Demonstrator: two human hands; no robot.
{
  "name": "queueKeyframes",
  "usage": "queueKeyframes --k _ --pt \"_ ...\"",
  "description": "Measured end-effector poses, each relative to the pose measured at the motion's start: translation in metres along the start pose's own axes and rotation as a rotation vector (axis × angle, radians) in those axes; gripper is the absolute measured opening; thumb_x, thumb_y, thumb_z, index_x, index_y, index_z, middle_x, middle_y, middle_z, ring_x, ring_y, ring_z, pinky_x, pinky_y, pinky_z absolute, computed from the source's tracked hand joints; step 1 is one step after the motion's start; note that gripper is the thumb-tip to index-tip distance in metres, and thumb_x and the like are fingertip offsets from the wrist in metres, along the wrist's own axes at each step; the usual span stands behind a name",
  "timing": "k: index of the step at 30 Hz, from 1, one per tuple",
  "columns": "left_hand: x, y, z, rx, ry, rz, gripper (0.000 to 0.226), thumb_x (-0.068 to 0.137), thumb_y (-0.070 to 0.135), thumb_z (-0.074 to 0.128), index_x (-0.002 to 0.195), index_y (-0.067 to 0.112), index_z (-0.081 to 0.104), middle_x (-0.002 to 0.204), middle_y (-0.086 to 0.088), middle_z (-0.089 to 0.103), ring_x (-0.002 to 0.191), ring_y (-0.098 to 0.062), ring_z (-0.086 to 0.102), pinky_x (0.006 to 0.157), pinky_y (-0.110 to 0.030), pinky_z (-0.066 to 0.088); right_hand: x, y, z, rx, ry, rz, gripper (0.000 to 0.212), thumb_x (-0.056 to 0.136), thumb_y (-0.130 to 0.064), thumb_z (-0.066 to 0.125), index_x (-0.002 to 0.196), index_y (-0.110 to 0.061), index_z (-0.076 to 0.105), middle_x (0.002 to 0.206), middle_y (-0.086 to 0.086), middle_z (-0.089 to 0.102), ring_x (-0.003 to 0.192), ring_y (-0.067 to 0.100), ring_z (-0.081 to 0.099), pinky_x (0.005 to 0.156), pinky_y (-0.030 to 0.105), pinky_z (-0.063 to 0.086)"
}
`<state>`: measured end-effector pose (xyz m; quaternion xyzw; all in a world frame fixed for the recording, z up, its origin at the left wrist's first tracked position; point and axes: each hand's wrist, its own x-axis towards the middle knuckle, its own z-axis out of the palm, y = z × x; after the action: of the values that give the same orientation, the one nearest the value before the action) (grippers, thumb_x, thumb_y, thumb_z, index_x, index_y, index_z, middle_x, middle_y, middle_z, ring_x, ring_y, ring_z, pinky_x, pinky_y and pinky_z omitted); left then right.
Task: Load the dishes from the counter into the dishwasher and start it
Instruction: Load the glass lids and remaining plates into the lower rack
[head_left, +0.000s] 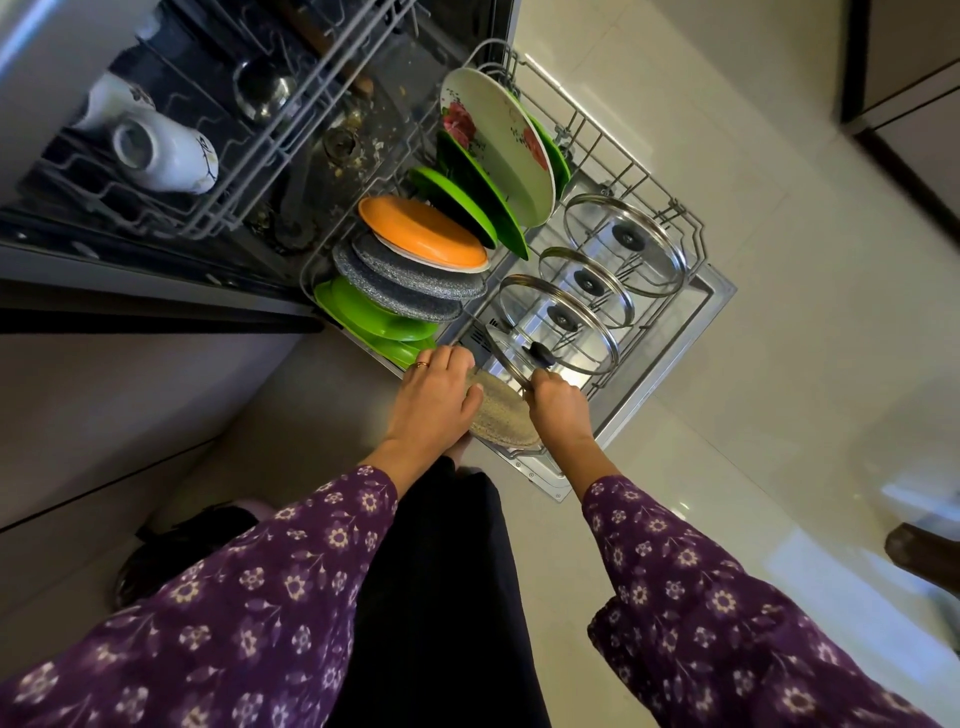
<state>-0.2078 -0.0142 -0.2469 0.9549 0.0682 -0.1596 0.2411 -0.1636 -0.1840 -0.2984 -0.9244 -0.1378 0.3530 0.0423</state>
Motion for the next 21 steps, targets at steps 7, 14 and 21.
queueKeyframes --k 7,14,21 --pt "-0.005 0.004 0.0 -0.006 -0.012 0.001 0.021 0.085 0.024 0.061 0.1 0.011 0.055 0.099 -0.005 0.058 0.097 -0.027 0.051 0.081 -0.041 0.046 -0.004 -0.002 -0.009 -0.019 0.025 -0.018 0.018 0.097 -0.012 0.044 0.112 -0.004 0.05 0.105 0.013 0.062 0.087 0.033 0.062 0.065 0.034 0.043" --pt "-0.002 0.0 -0.004 0.004 0.004 0.012 0.022 0.082 0.023 0.063 0.1 0.01 0.056 0.098 -0.007 0.059 0.095 -0.029 0.053 0.079 -0.041 0.047 -0.014 -0.017 0.003 -0.08 -0.04 -0.042 0.023 0.096 -0.009 0.046 0.118 -0.006 0.047 0.111 0.011 0.059 0.09 0.031 0.063 0.065 0.032 0.042" --pt "0.001 -0.01 -0.007 0.0 0.016 0.007 0.021 0.083 0.022 0.063 0.099 0.011 0.056 0.097 -0.006 0.059 0.094 -0.027 0.053 0.077 -0.039 0.046 -0.013 -0.015 0.01 -0.116 -0.025 -0.046 0.025 0.096 -0.01 0.047 0.121 -0.006 0.046 0.111 0.01 0.06 0.09 0.029 0.063 0.065 0.032 0.046"
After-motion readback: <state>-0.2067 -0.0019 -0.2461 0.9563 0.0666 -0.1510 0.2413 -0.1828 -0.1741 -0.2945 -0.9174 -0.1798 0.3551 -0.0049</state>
